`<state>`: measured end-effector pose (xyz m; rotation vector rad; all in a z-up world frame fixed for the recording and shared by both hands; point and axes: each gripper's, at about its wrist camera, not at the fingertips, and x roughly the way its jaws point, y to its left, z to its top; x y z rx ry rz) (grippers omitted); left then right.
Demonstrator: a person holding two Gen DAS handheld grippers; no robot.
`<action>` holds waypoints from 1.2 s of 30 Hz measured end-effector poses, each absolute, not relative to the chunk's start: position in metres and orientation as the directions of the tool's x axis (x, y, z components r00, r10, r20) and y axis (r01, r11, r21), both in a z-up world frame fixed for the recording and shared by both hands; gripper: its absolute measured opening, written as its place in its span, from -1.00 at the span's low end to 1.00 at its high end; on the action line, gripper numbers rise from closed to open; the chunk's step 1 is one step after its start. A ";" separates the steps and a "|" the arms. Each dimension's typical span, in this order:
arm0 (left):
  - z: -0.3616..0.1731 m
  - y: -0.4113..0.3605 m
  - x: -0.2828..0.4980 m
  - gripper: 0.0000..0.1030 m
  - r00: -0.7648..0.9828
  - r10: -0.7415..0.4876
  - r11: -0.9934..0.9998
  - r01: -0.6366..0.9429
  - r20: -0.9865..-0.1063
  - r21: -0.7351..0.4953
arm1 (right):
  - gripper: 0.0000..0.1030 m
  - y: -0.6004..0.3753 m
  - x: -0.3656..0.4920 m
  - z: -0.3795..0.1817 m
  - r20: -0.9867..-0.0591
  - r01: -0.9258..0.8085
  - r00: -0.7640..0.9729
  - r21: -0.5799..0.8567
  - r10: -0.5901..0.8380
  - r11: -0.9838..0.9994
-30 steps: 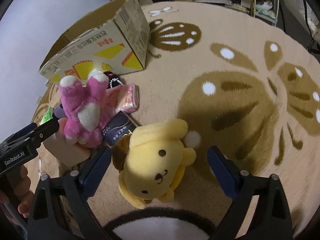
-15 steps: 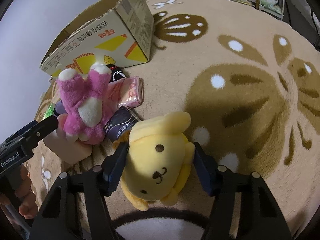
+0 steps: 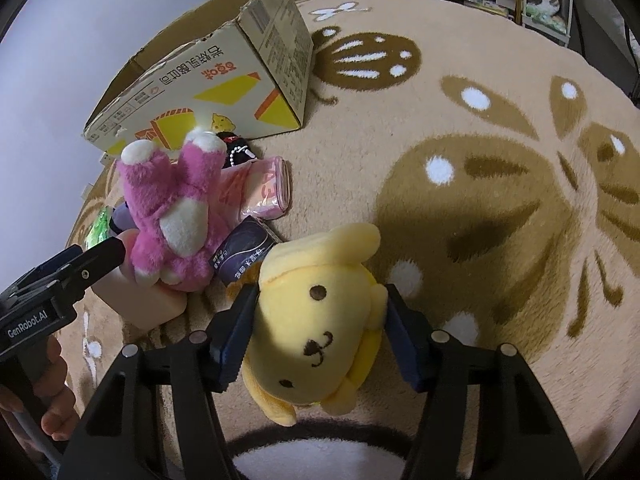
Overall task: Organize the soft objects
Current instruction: 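Grasp the pink swirl cushion with the left tool while the right tool holds the yellow dog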
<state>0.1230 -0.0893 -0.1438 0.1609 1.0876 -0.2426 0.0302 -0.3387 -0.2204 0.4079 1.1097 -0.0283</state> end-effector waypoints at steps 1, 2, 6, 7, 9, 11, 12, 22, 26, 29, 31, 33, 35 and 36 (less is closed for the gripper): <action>-0.145 -0.090 0.123 1.00 0.439 -0.114 0.961 0.275 -0.891 0.013 | 0.25 -0.339 0.030 -0.220 -0.873 0.221 0.454 0.302 0.176 0.927; -0.145 -0.090 0.122 0.99 0.438 -0.112 0.961 0.277 -0.892 0.016 | 0.24 -0.338 0.029 -0.219 -0.873 0.218 0.456 0.299 0.174 0.929; -0.146 -0.092 0.120 0.90 0.436 -0.106 0.959 0.283 -0.894 0.025 | 0.21 -0.339 0.029 -0.216 -0.864 0.205 0.471 0.302 0.177 0.931; -0.145 -0.093 0.118 0.90 0.441 -0.101 0.959 0.281 -0.892 0.031 | 0.21 -0.339 0.030 -0.215 -0.862 0.204 0.474 0.305 0.179 0.930; -0.145 -0.094 0.116 0.86 0.442 -0.100 0.958 0.284 -0.891 0.033 | 0.21 -0.339 0.030 -0.214 -0.859 0.201 0.479 0.306 0.179 0.930; -0.146 -0.094 0.115 0.71 0.418 -0.119 0.958 0.286 -0.901 0.006 | 0.21 -0.338 0.030 -0.212 -0.857 0.196 0.484 0.303 0.177 0.933; -0.147 -0.093 0.115 0.65 0.407 -0.129 0.959 0.283 -0.904 -0.009 | 0.20 -0.337 0.031 -0.211 -0.856 0.191 0.487 0.301 0.176 0.934; -0.143 -0.085 0.107 -0.22 0.355 -0.215 0.959 0.254 -0.910 -0.128 | 0.15 -0.325 0.026 -0.199 -0.842 0.126 0.515 0.258 0.159 0.958; -0.140 -0.086 0.100 -0.33 0.366 -0.219 0.956 0.266 -0.905 -0.124 | 0.15 -0.322 0.026 -0.194 -0.831 0.113 0.537 0.241 0.145 0.964; -0.138 -0.087 0.098 -0.42 0.373 -0.220 0.954 0.274 -0.901 -0.120 | 0.15 -0.321 0.025 -0.191 -0.822 0.101 0.551 0.241 0.148 0.965; -0.138 -0.088 0.097 -0.43 0.372 -0.213 0.955 0.273 -0.903 -0.112 | 0.15 -0.320 0.024 -0.188 -0.814 0.093 0.561 0.242 0.150 0.966; -0.141 -0.087 0.099 -0.42 0.369 -0.215 0.957 0.264 -0.904 -0.120 | 0.15 -0.320 0.024 -0.187 -0.810 0.091 0.567 0.244 0.151 0.965; -0.142 -0.085 0.101 -0.40 0.359 -0.226 0.957 0.253 -0.906 -0.139 | 0.15 -0.320 0.023 -0.186 -0.809 0.092 0.568 0.246 0.152 0.965; -0.143 -0.084 0.102 -0.38 0.354 -0.229 0.957 0.250 -0.907 -0.144 | 0.15 -0.320 0.023 -0.185 -0.809 0.093 0.568 0.245 0.150 0.965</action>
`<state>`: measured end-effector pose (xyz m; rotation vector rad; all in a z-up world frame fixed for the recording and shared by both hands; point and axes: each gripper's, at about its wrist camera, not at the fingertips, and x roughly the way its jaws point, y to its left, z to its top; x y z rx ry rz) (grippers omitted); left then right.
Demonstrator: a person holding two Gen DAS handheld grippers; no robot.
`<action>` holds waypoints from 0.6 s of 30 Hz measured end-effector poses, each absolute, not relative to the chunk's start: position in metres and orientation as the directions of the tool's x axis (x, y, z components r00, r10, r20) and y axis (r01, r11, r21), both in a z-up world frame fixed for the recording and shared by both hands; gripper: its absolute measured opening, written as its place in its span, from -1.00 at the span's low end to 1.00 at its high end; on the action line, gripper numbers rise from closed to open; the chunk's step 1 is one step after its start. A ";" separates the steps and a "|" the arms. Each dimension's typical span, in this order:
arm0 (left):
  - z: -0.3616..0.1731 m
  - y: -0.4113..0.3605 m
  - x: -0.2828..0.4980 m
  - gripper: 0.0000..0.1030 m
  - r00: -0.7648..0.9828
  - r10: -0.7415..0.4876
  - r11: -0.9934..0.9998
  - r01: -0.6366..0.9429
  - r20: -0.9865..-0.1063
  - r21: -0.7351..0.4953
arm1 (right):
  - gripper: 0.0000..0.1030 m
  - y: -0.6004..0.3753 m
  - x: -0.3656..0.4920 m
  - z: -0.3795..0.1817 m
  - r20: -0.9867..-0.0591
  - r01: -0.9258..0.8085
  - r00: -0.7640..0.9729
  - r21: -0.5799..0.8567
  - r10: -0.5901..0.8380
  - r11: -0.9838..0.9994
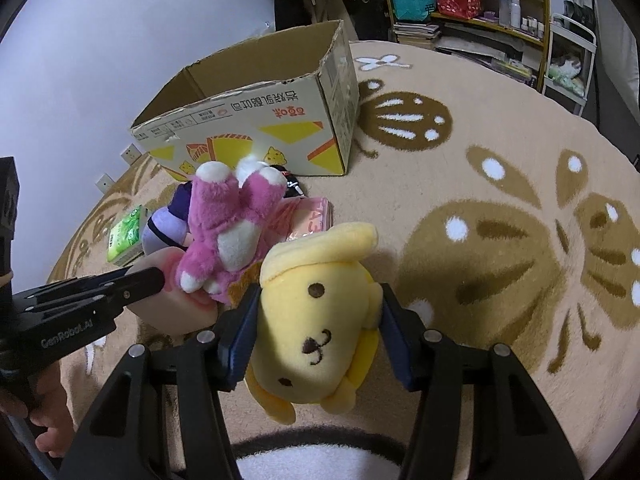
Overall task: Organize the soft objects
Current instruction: 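Grasp the pink swirl cushion with the left tool while the right tool holds the yellow dog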
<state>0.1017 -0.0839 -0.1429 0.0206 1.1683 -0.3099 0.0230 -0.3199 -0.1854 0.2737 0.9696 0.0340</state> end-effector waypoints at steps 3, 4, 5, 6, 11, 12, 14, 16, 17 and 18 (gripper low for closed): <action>-0.146 -0.082 0.106 -0.19 0.328 -0.240 0.956 0.244 -0.914 -0.164 | 0.15 -0.321 0.021 -0.184 -0.809 0.098 0.569 0.247 0.149 0.964; -0.146 -0.083 0.107 0.02 0.326 -0.235 0.958 0.239 -0.916 -0.160 | 0.15 -0.321 0.021 -0.184 -0.809 0.099 0.569 0.247 0.149 0.964; -0.147 -0.083 0.107 0.08 0.326 -0.234 0.958 0.237 -0.916 -0.161 | 0.15 -0.321 0.021 -0.184 -0.809 0.097 0.569 0.248 0.151 0.964; -0.148 -0.083 0.107 0.08 0.325 -0.238 0.958 0.236 -0.915 -0.165 | 0.15 -0.321 0.020 -0.184 -0.808 0.096 0.569 0.250 0.153 0.963; -0.154 -0.087 0.108 -0.17 0.308 -0.251 0.953 0.245 -0.918 -0.178 | 0.15 -0.322 0.020 -0.184 -0.807 0.093 0.570 0.252 0.156 0.963; -0.154 -0.088 0.108 -0.26 0.309 -0.253 0.952 0.251 -0.917 -0.178 | 0.15 -0.322 0.020 -0.184 -0.807 0.093 0.570 0.252 0.156 0.963; -0.153 -0.087 0.107 -0.39 0.316 -0.257 0.950 0.256 -0.913 -0.178 | 0.15 -0.322 0.020 -0.184 -0.805 0.093 0.572 0.252 0.155 0.963; -0.149 -0.086 0.105 -0.50 0.324 -0.264 0.949 0.255 -0.908 -0.185 | 0.15 -0.323 0.020 -0.182 -0.800 0.094 0.579 0.261 0.160 0.961; -0.147 -0.085 0.105 -0.52 0.327 -0.268 0.949 0.254 -0.906 -0.189 | 0.15 -0.323 0.020 -0.181 -0.795 0.093 0.583 0.272 0.169 0.958; -0.144 -0.084 0.103 -0.54 0.335 -0.273 0.948 0.254 -0.902 -0.192 | 0.15 -0.324 0.021 -0.180 -0.789 0.090 0.588 0.280 0.176 0.956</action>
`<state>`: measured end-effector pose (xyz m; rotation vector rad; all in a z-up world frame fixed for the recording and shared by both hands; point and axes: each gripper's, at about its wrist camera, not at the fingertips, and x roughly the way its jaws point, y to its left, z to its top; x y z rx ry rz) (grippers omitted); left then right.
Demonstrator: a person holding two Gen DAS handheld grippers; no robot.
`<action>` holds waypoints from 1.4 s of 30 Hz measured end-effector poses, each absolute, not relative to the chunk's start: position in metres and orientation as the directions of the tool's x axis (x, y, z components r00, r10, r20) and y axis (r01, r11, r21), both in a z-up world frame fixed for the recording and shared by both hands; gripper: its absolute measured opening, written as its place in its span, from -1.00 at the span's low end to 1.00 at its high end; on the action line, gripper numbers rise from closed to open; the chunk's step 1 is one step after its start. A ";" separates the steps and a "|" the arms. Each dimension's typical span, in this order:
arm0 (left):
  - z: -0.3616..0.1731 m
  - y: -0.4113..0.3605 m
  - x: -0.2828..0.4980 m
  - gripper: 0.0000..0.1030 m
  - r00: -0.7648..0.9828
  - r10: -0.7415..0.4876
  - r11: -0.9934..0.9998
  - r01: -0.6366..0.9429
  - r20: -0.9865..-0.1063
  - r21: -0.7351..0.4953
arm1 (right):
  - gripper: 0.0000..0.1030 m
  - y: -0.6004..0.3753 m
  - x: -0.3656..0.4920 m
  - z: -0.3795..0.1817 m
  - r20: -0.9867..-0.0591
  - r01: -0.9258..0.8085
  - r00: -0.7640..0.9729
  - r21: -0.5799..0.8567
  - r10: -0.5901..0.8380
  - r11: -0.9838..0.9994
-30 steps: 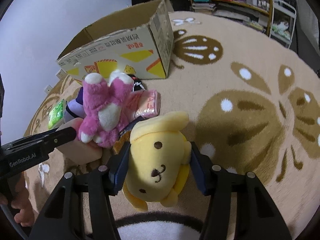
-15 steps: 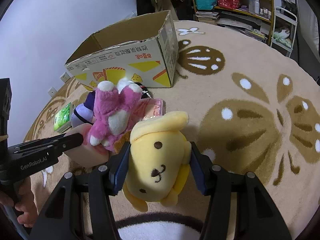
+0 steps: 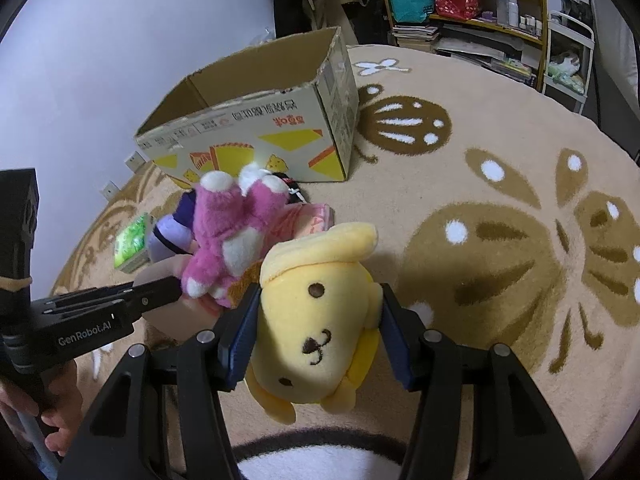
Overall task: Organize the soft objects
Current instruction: 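Grasp the pink swirl cushion with the left tool while the right tool holds the yellow dog, then carry both plushes over the box and open both tools to drop them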
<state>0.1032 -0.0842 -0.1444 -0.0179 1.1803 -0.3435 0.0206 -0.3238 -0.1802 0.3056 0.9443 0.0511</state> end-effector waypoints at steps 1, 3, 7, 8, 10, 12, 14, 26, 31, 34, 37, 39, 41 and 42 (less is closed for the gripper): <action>-0.141 -0.084 0.101 -0.55 0.351 -0.266 0.950 0.255 -0.898 -0.182 | 0.15 -0.323 0.020 -0.178 -0.784 0.085 0.595 0.282 0.179 0.956; -0.134 -0.081 0.098 -0.55 0.394 -0.240 0.959 0.235 -0.887 -0.155 | 0.15 -0.321 0.020 -0.172 -0.771 0.072 0.614 0.271 0.171 0.960; -0.125 -0.071 0.096 -0.55 0.424 -0.250 0.963 0.199 -0.870 -0.179 | 0.15 -0.318 0.018 -0.159 -0.738 0.054 0.652 0.273 0.173 0.960; -0.122 -0.069 0.095 -0.55 0.435 -0.250 0.964 0.195 -0.865 -0.181 | 0.15 -0.319 0.017 -0.156 -0.730 0.052 0.660 0.281 0.178 0.958; -0.116 -0.066 0.094 -0.57 0.459 -0.242 0.966 0.193 -0.855 -0.171 | 0.15 -0.317 0.015 -0.148 -0.711 0.045 0.682 0.275 0.172 0.960; -0.109 -0.064 0.092 -0.57 0.487 -0.231 0.969 0.192 -0.842 -0.155 | 0.15 -0.316 0.013 -0.141 -0.691 0.034 0.701 0.276 0.174 0.961; -0.098 -0.062 0.091 -0.57 0.522 -0.223 0.971 0.195 -0.823 -0.140 | 0.15 -0.315 0.013 -0.133 -0.676 0.024 0.717 0.272 0.174 0.962; -0.026 -0.060 0.105 -0.56 0.703 -0.185 0.974 0.224 -0.687 -0.033 | 0.15 -0.315 0.027 -0.075 -0.580 -0.031 0.799 0.227 0.160 0.973; 0.012 -0.055 0.114 -0.55 0.787 -0.165 0.978 0.207 -0.595 0.003 | 0.15 -0.320 0.041 -0.053 -0.540 -0.039 0.829 0.207 0.147 0.978; 0.027 -0.049 0.132 -0.55 0.792 -0.183 0.979 0.204 -0.583 -0.031 | 0.15 -0.323 0.054 -0.041 -0.521 -0.037 0.841 0.210 0.143 0.977; 0.033 -0.048 0.149 -0.54 0.798 -0.186 0.977 0.212 -0.574 -0.021 | 0.15 -0.324 0.068 -0.030 -0.494 -0.043 0.857 0.217 0.148 0.975; 0.034 -0.051 0.160 -0.54 0.802 -0.190 0.974 0.225 -0.567 -0.007 | 0.15 -0.324 0.078 -0.025 -0.483 -0.042 0.864 0.214 0.143 0.976; 0.035 -0.056 0.170 -0.54 0.801 -0.198 0.971 0.240 -0.566 0.000 | 0.15 -0.322 0.091 -0.019 -0.473 -0.048 0.869 0.208 0.143 0.977; 0.034 -0.058 0.172 -0.54 0.802 -0.200 0.970 0.244 -0.563 0.004 | 0.16 -0.321 0.096 -0.017 -0.469 -0.050 0.872 0.197 0.139 0.979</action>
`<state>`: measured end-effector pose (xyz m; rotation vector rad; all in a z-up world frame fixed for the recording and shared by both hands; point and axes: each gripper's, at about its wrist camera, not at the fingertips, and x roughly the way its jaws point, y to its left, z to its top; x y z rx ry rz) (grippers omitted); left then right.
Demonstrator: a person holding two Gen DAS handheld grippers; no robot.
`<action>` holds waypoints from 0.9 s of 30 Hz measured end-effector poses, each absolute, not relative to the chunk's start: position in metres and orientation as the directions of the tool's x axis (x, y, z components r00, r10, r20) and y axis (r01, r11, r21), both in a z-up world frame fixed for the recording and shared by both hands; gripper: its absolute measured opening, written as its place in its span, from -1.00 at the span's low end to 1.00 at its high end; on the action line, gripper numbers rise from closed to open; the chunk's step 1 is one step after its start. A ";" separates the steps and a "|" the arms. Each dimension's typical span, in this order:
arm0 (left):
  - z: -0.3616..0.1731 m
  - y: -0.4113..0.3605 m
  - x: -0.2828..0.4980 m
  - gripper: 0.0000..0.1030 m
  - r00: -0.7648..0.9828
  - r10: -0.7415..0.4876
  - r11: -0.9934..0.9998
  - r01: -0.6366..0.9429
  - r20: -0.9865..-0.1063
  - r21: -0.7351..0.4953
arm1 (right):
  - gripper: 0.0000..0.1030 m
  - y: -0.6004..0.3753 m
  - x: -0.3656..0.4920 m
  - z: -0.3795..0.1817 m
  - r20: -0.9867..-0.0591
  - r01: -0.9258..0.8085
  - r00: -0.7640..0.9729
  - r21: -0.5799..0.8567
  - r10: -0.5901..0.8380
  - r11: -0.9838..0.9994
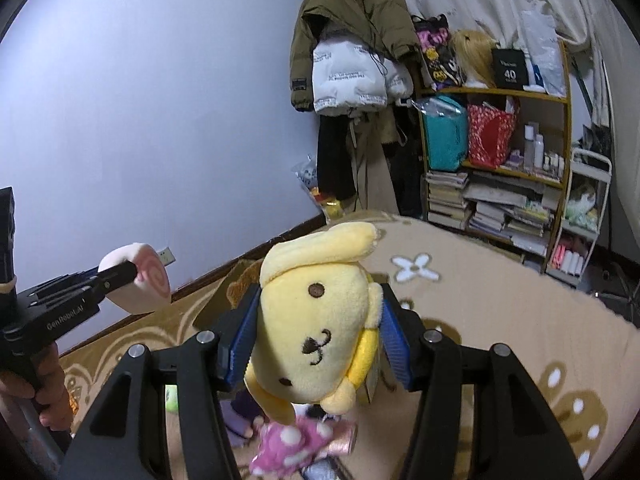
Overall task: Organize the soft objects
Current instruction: 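Carry both plushes over the box and open both tools to drop them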
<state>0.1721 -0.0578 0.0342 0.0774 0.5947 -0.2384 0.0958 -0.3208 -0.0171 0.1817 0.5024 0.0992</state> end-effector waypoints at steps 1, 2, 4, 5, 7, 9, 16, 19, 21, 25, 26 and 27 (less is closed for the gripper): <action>0.034 -0.061 0.178 -0.54 0.803 -0.202 0.967 0.253 -0.561 0.014 | 0.16 -0.319 0.102 -0.015 -0.462 -0.054 0.876 0.184 0.135 0.981; 0.032 -0.063 0.182 -0.54 0.802 -0.203 0.966 0.259 -0.561 0.021 | 0.16 -0.317 0.107 -0.014 -0.459 -0.060 0.878 0.180 0.138 0.982; 0.029 -0.072 0.192 -0.54 0.794 -0.199 0.956 0.287 -0.575 0.065 | 0.16 -0.314 0.116 -0.014 -0.458 -0.066 0.877 0.180 0.143 0.981; 0.028 -0.074 0.195 -0.54 0.794 -0.198 0.954 0.292 -0.575 0.074 | 0.16 -0.313 0.120 -0.015 -0.461 -0.066 0.876 0.176 0.141 0.982; 0.022 -0.078 0.201 -0.54 0.792 -0.197 0.950 0.300 -0.577 0.087 | 0.16 -0.310 0.129 -0.019 -0.477 -0.051 0.870 0.166 0.126 0.985; 0.015 -0.080 0.208 -0.54 0.783 -0.194 0.951 0.298 -0.591 0.081 | 0.16 -0.309 0.138 -0.024 -0.497 -0.035 0.860 0.172 0.118 0.984; -0.018 -0.095 0.227 -0.53 0.732 -0.187 0.936 0.335 -0.655 0.109 | 0.17 -0.312 0.159 -0.055 -0.557 -0.014 0.822 0.189 0.119 0.982; -0.026 -0.100 0.235 -0.50 0.708 -0.203 0.936 0.344 -0.677 0.079 | 0.17 -0.310 0.168 -0.068 -0.590 -0.023 0.798 0.171 0.121 0.985; -0.033 -0.104 0.240 -0.49 0.696 -0.201 0.936 0.344 -0.689 0.075 | 0.18 -0.310 0.171 -0.075 -0.612 -0.016 0.783 0.163 0.114 0.987; -0.040 -0.112 0.247 -0.44 0.676 -0.197 0.933 0.353 -0.710 0.077 | 0.26 -0.309 0.180 -0.085 -0.637 -0.021 0.759 0.182 0.134 0.983; -0.041 -0.112 0.248 -0.44 0.675 -0.195 0.933 0.351 -0.712 0.077 | 0.27 -0.309 0.183 -0.088 -0.648 -0.022 0.749 0.181 0.135 0.983; -0.042 -0.113 0.250 -0.41 0.672 -0.192 0.934 0.348 -0.715 0.077 | 0.27 -0.310 0.186 -0.090 -0.657 -0.021 0.741 0.184 0.139 0.983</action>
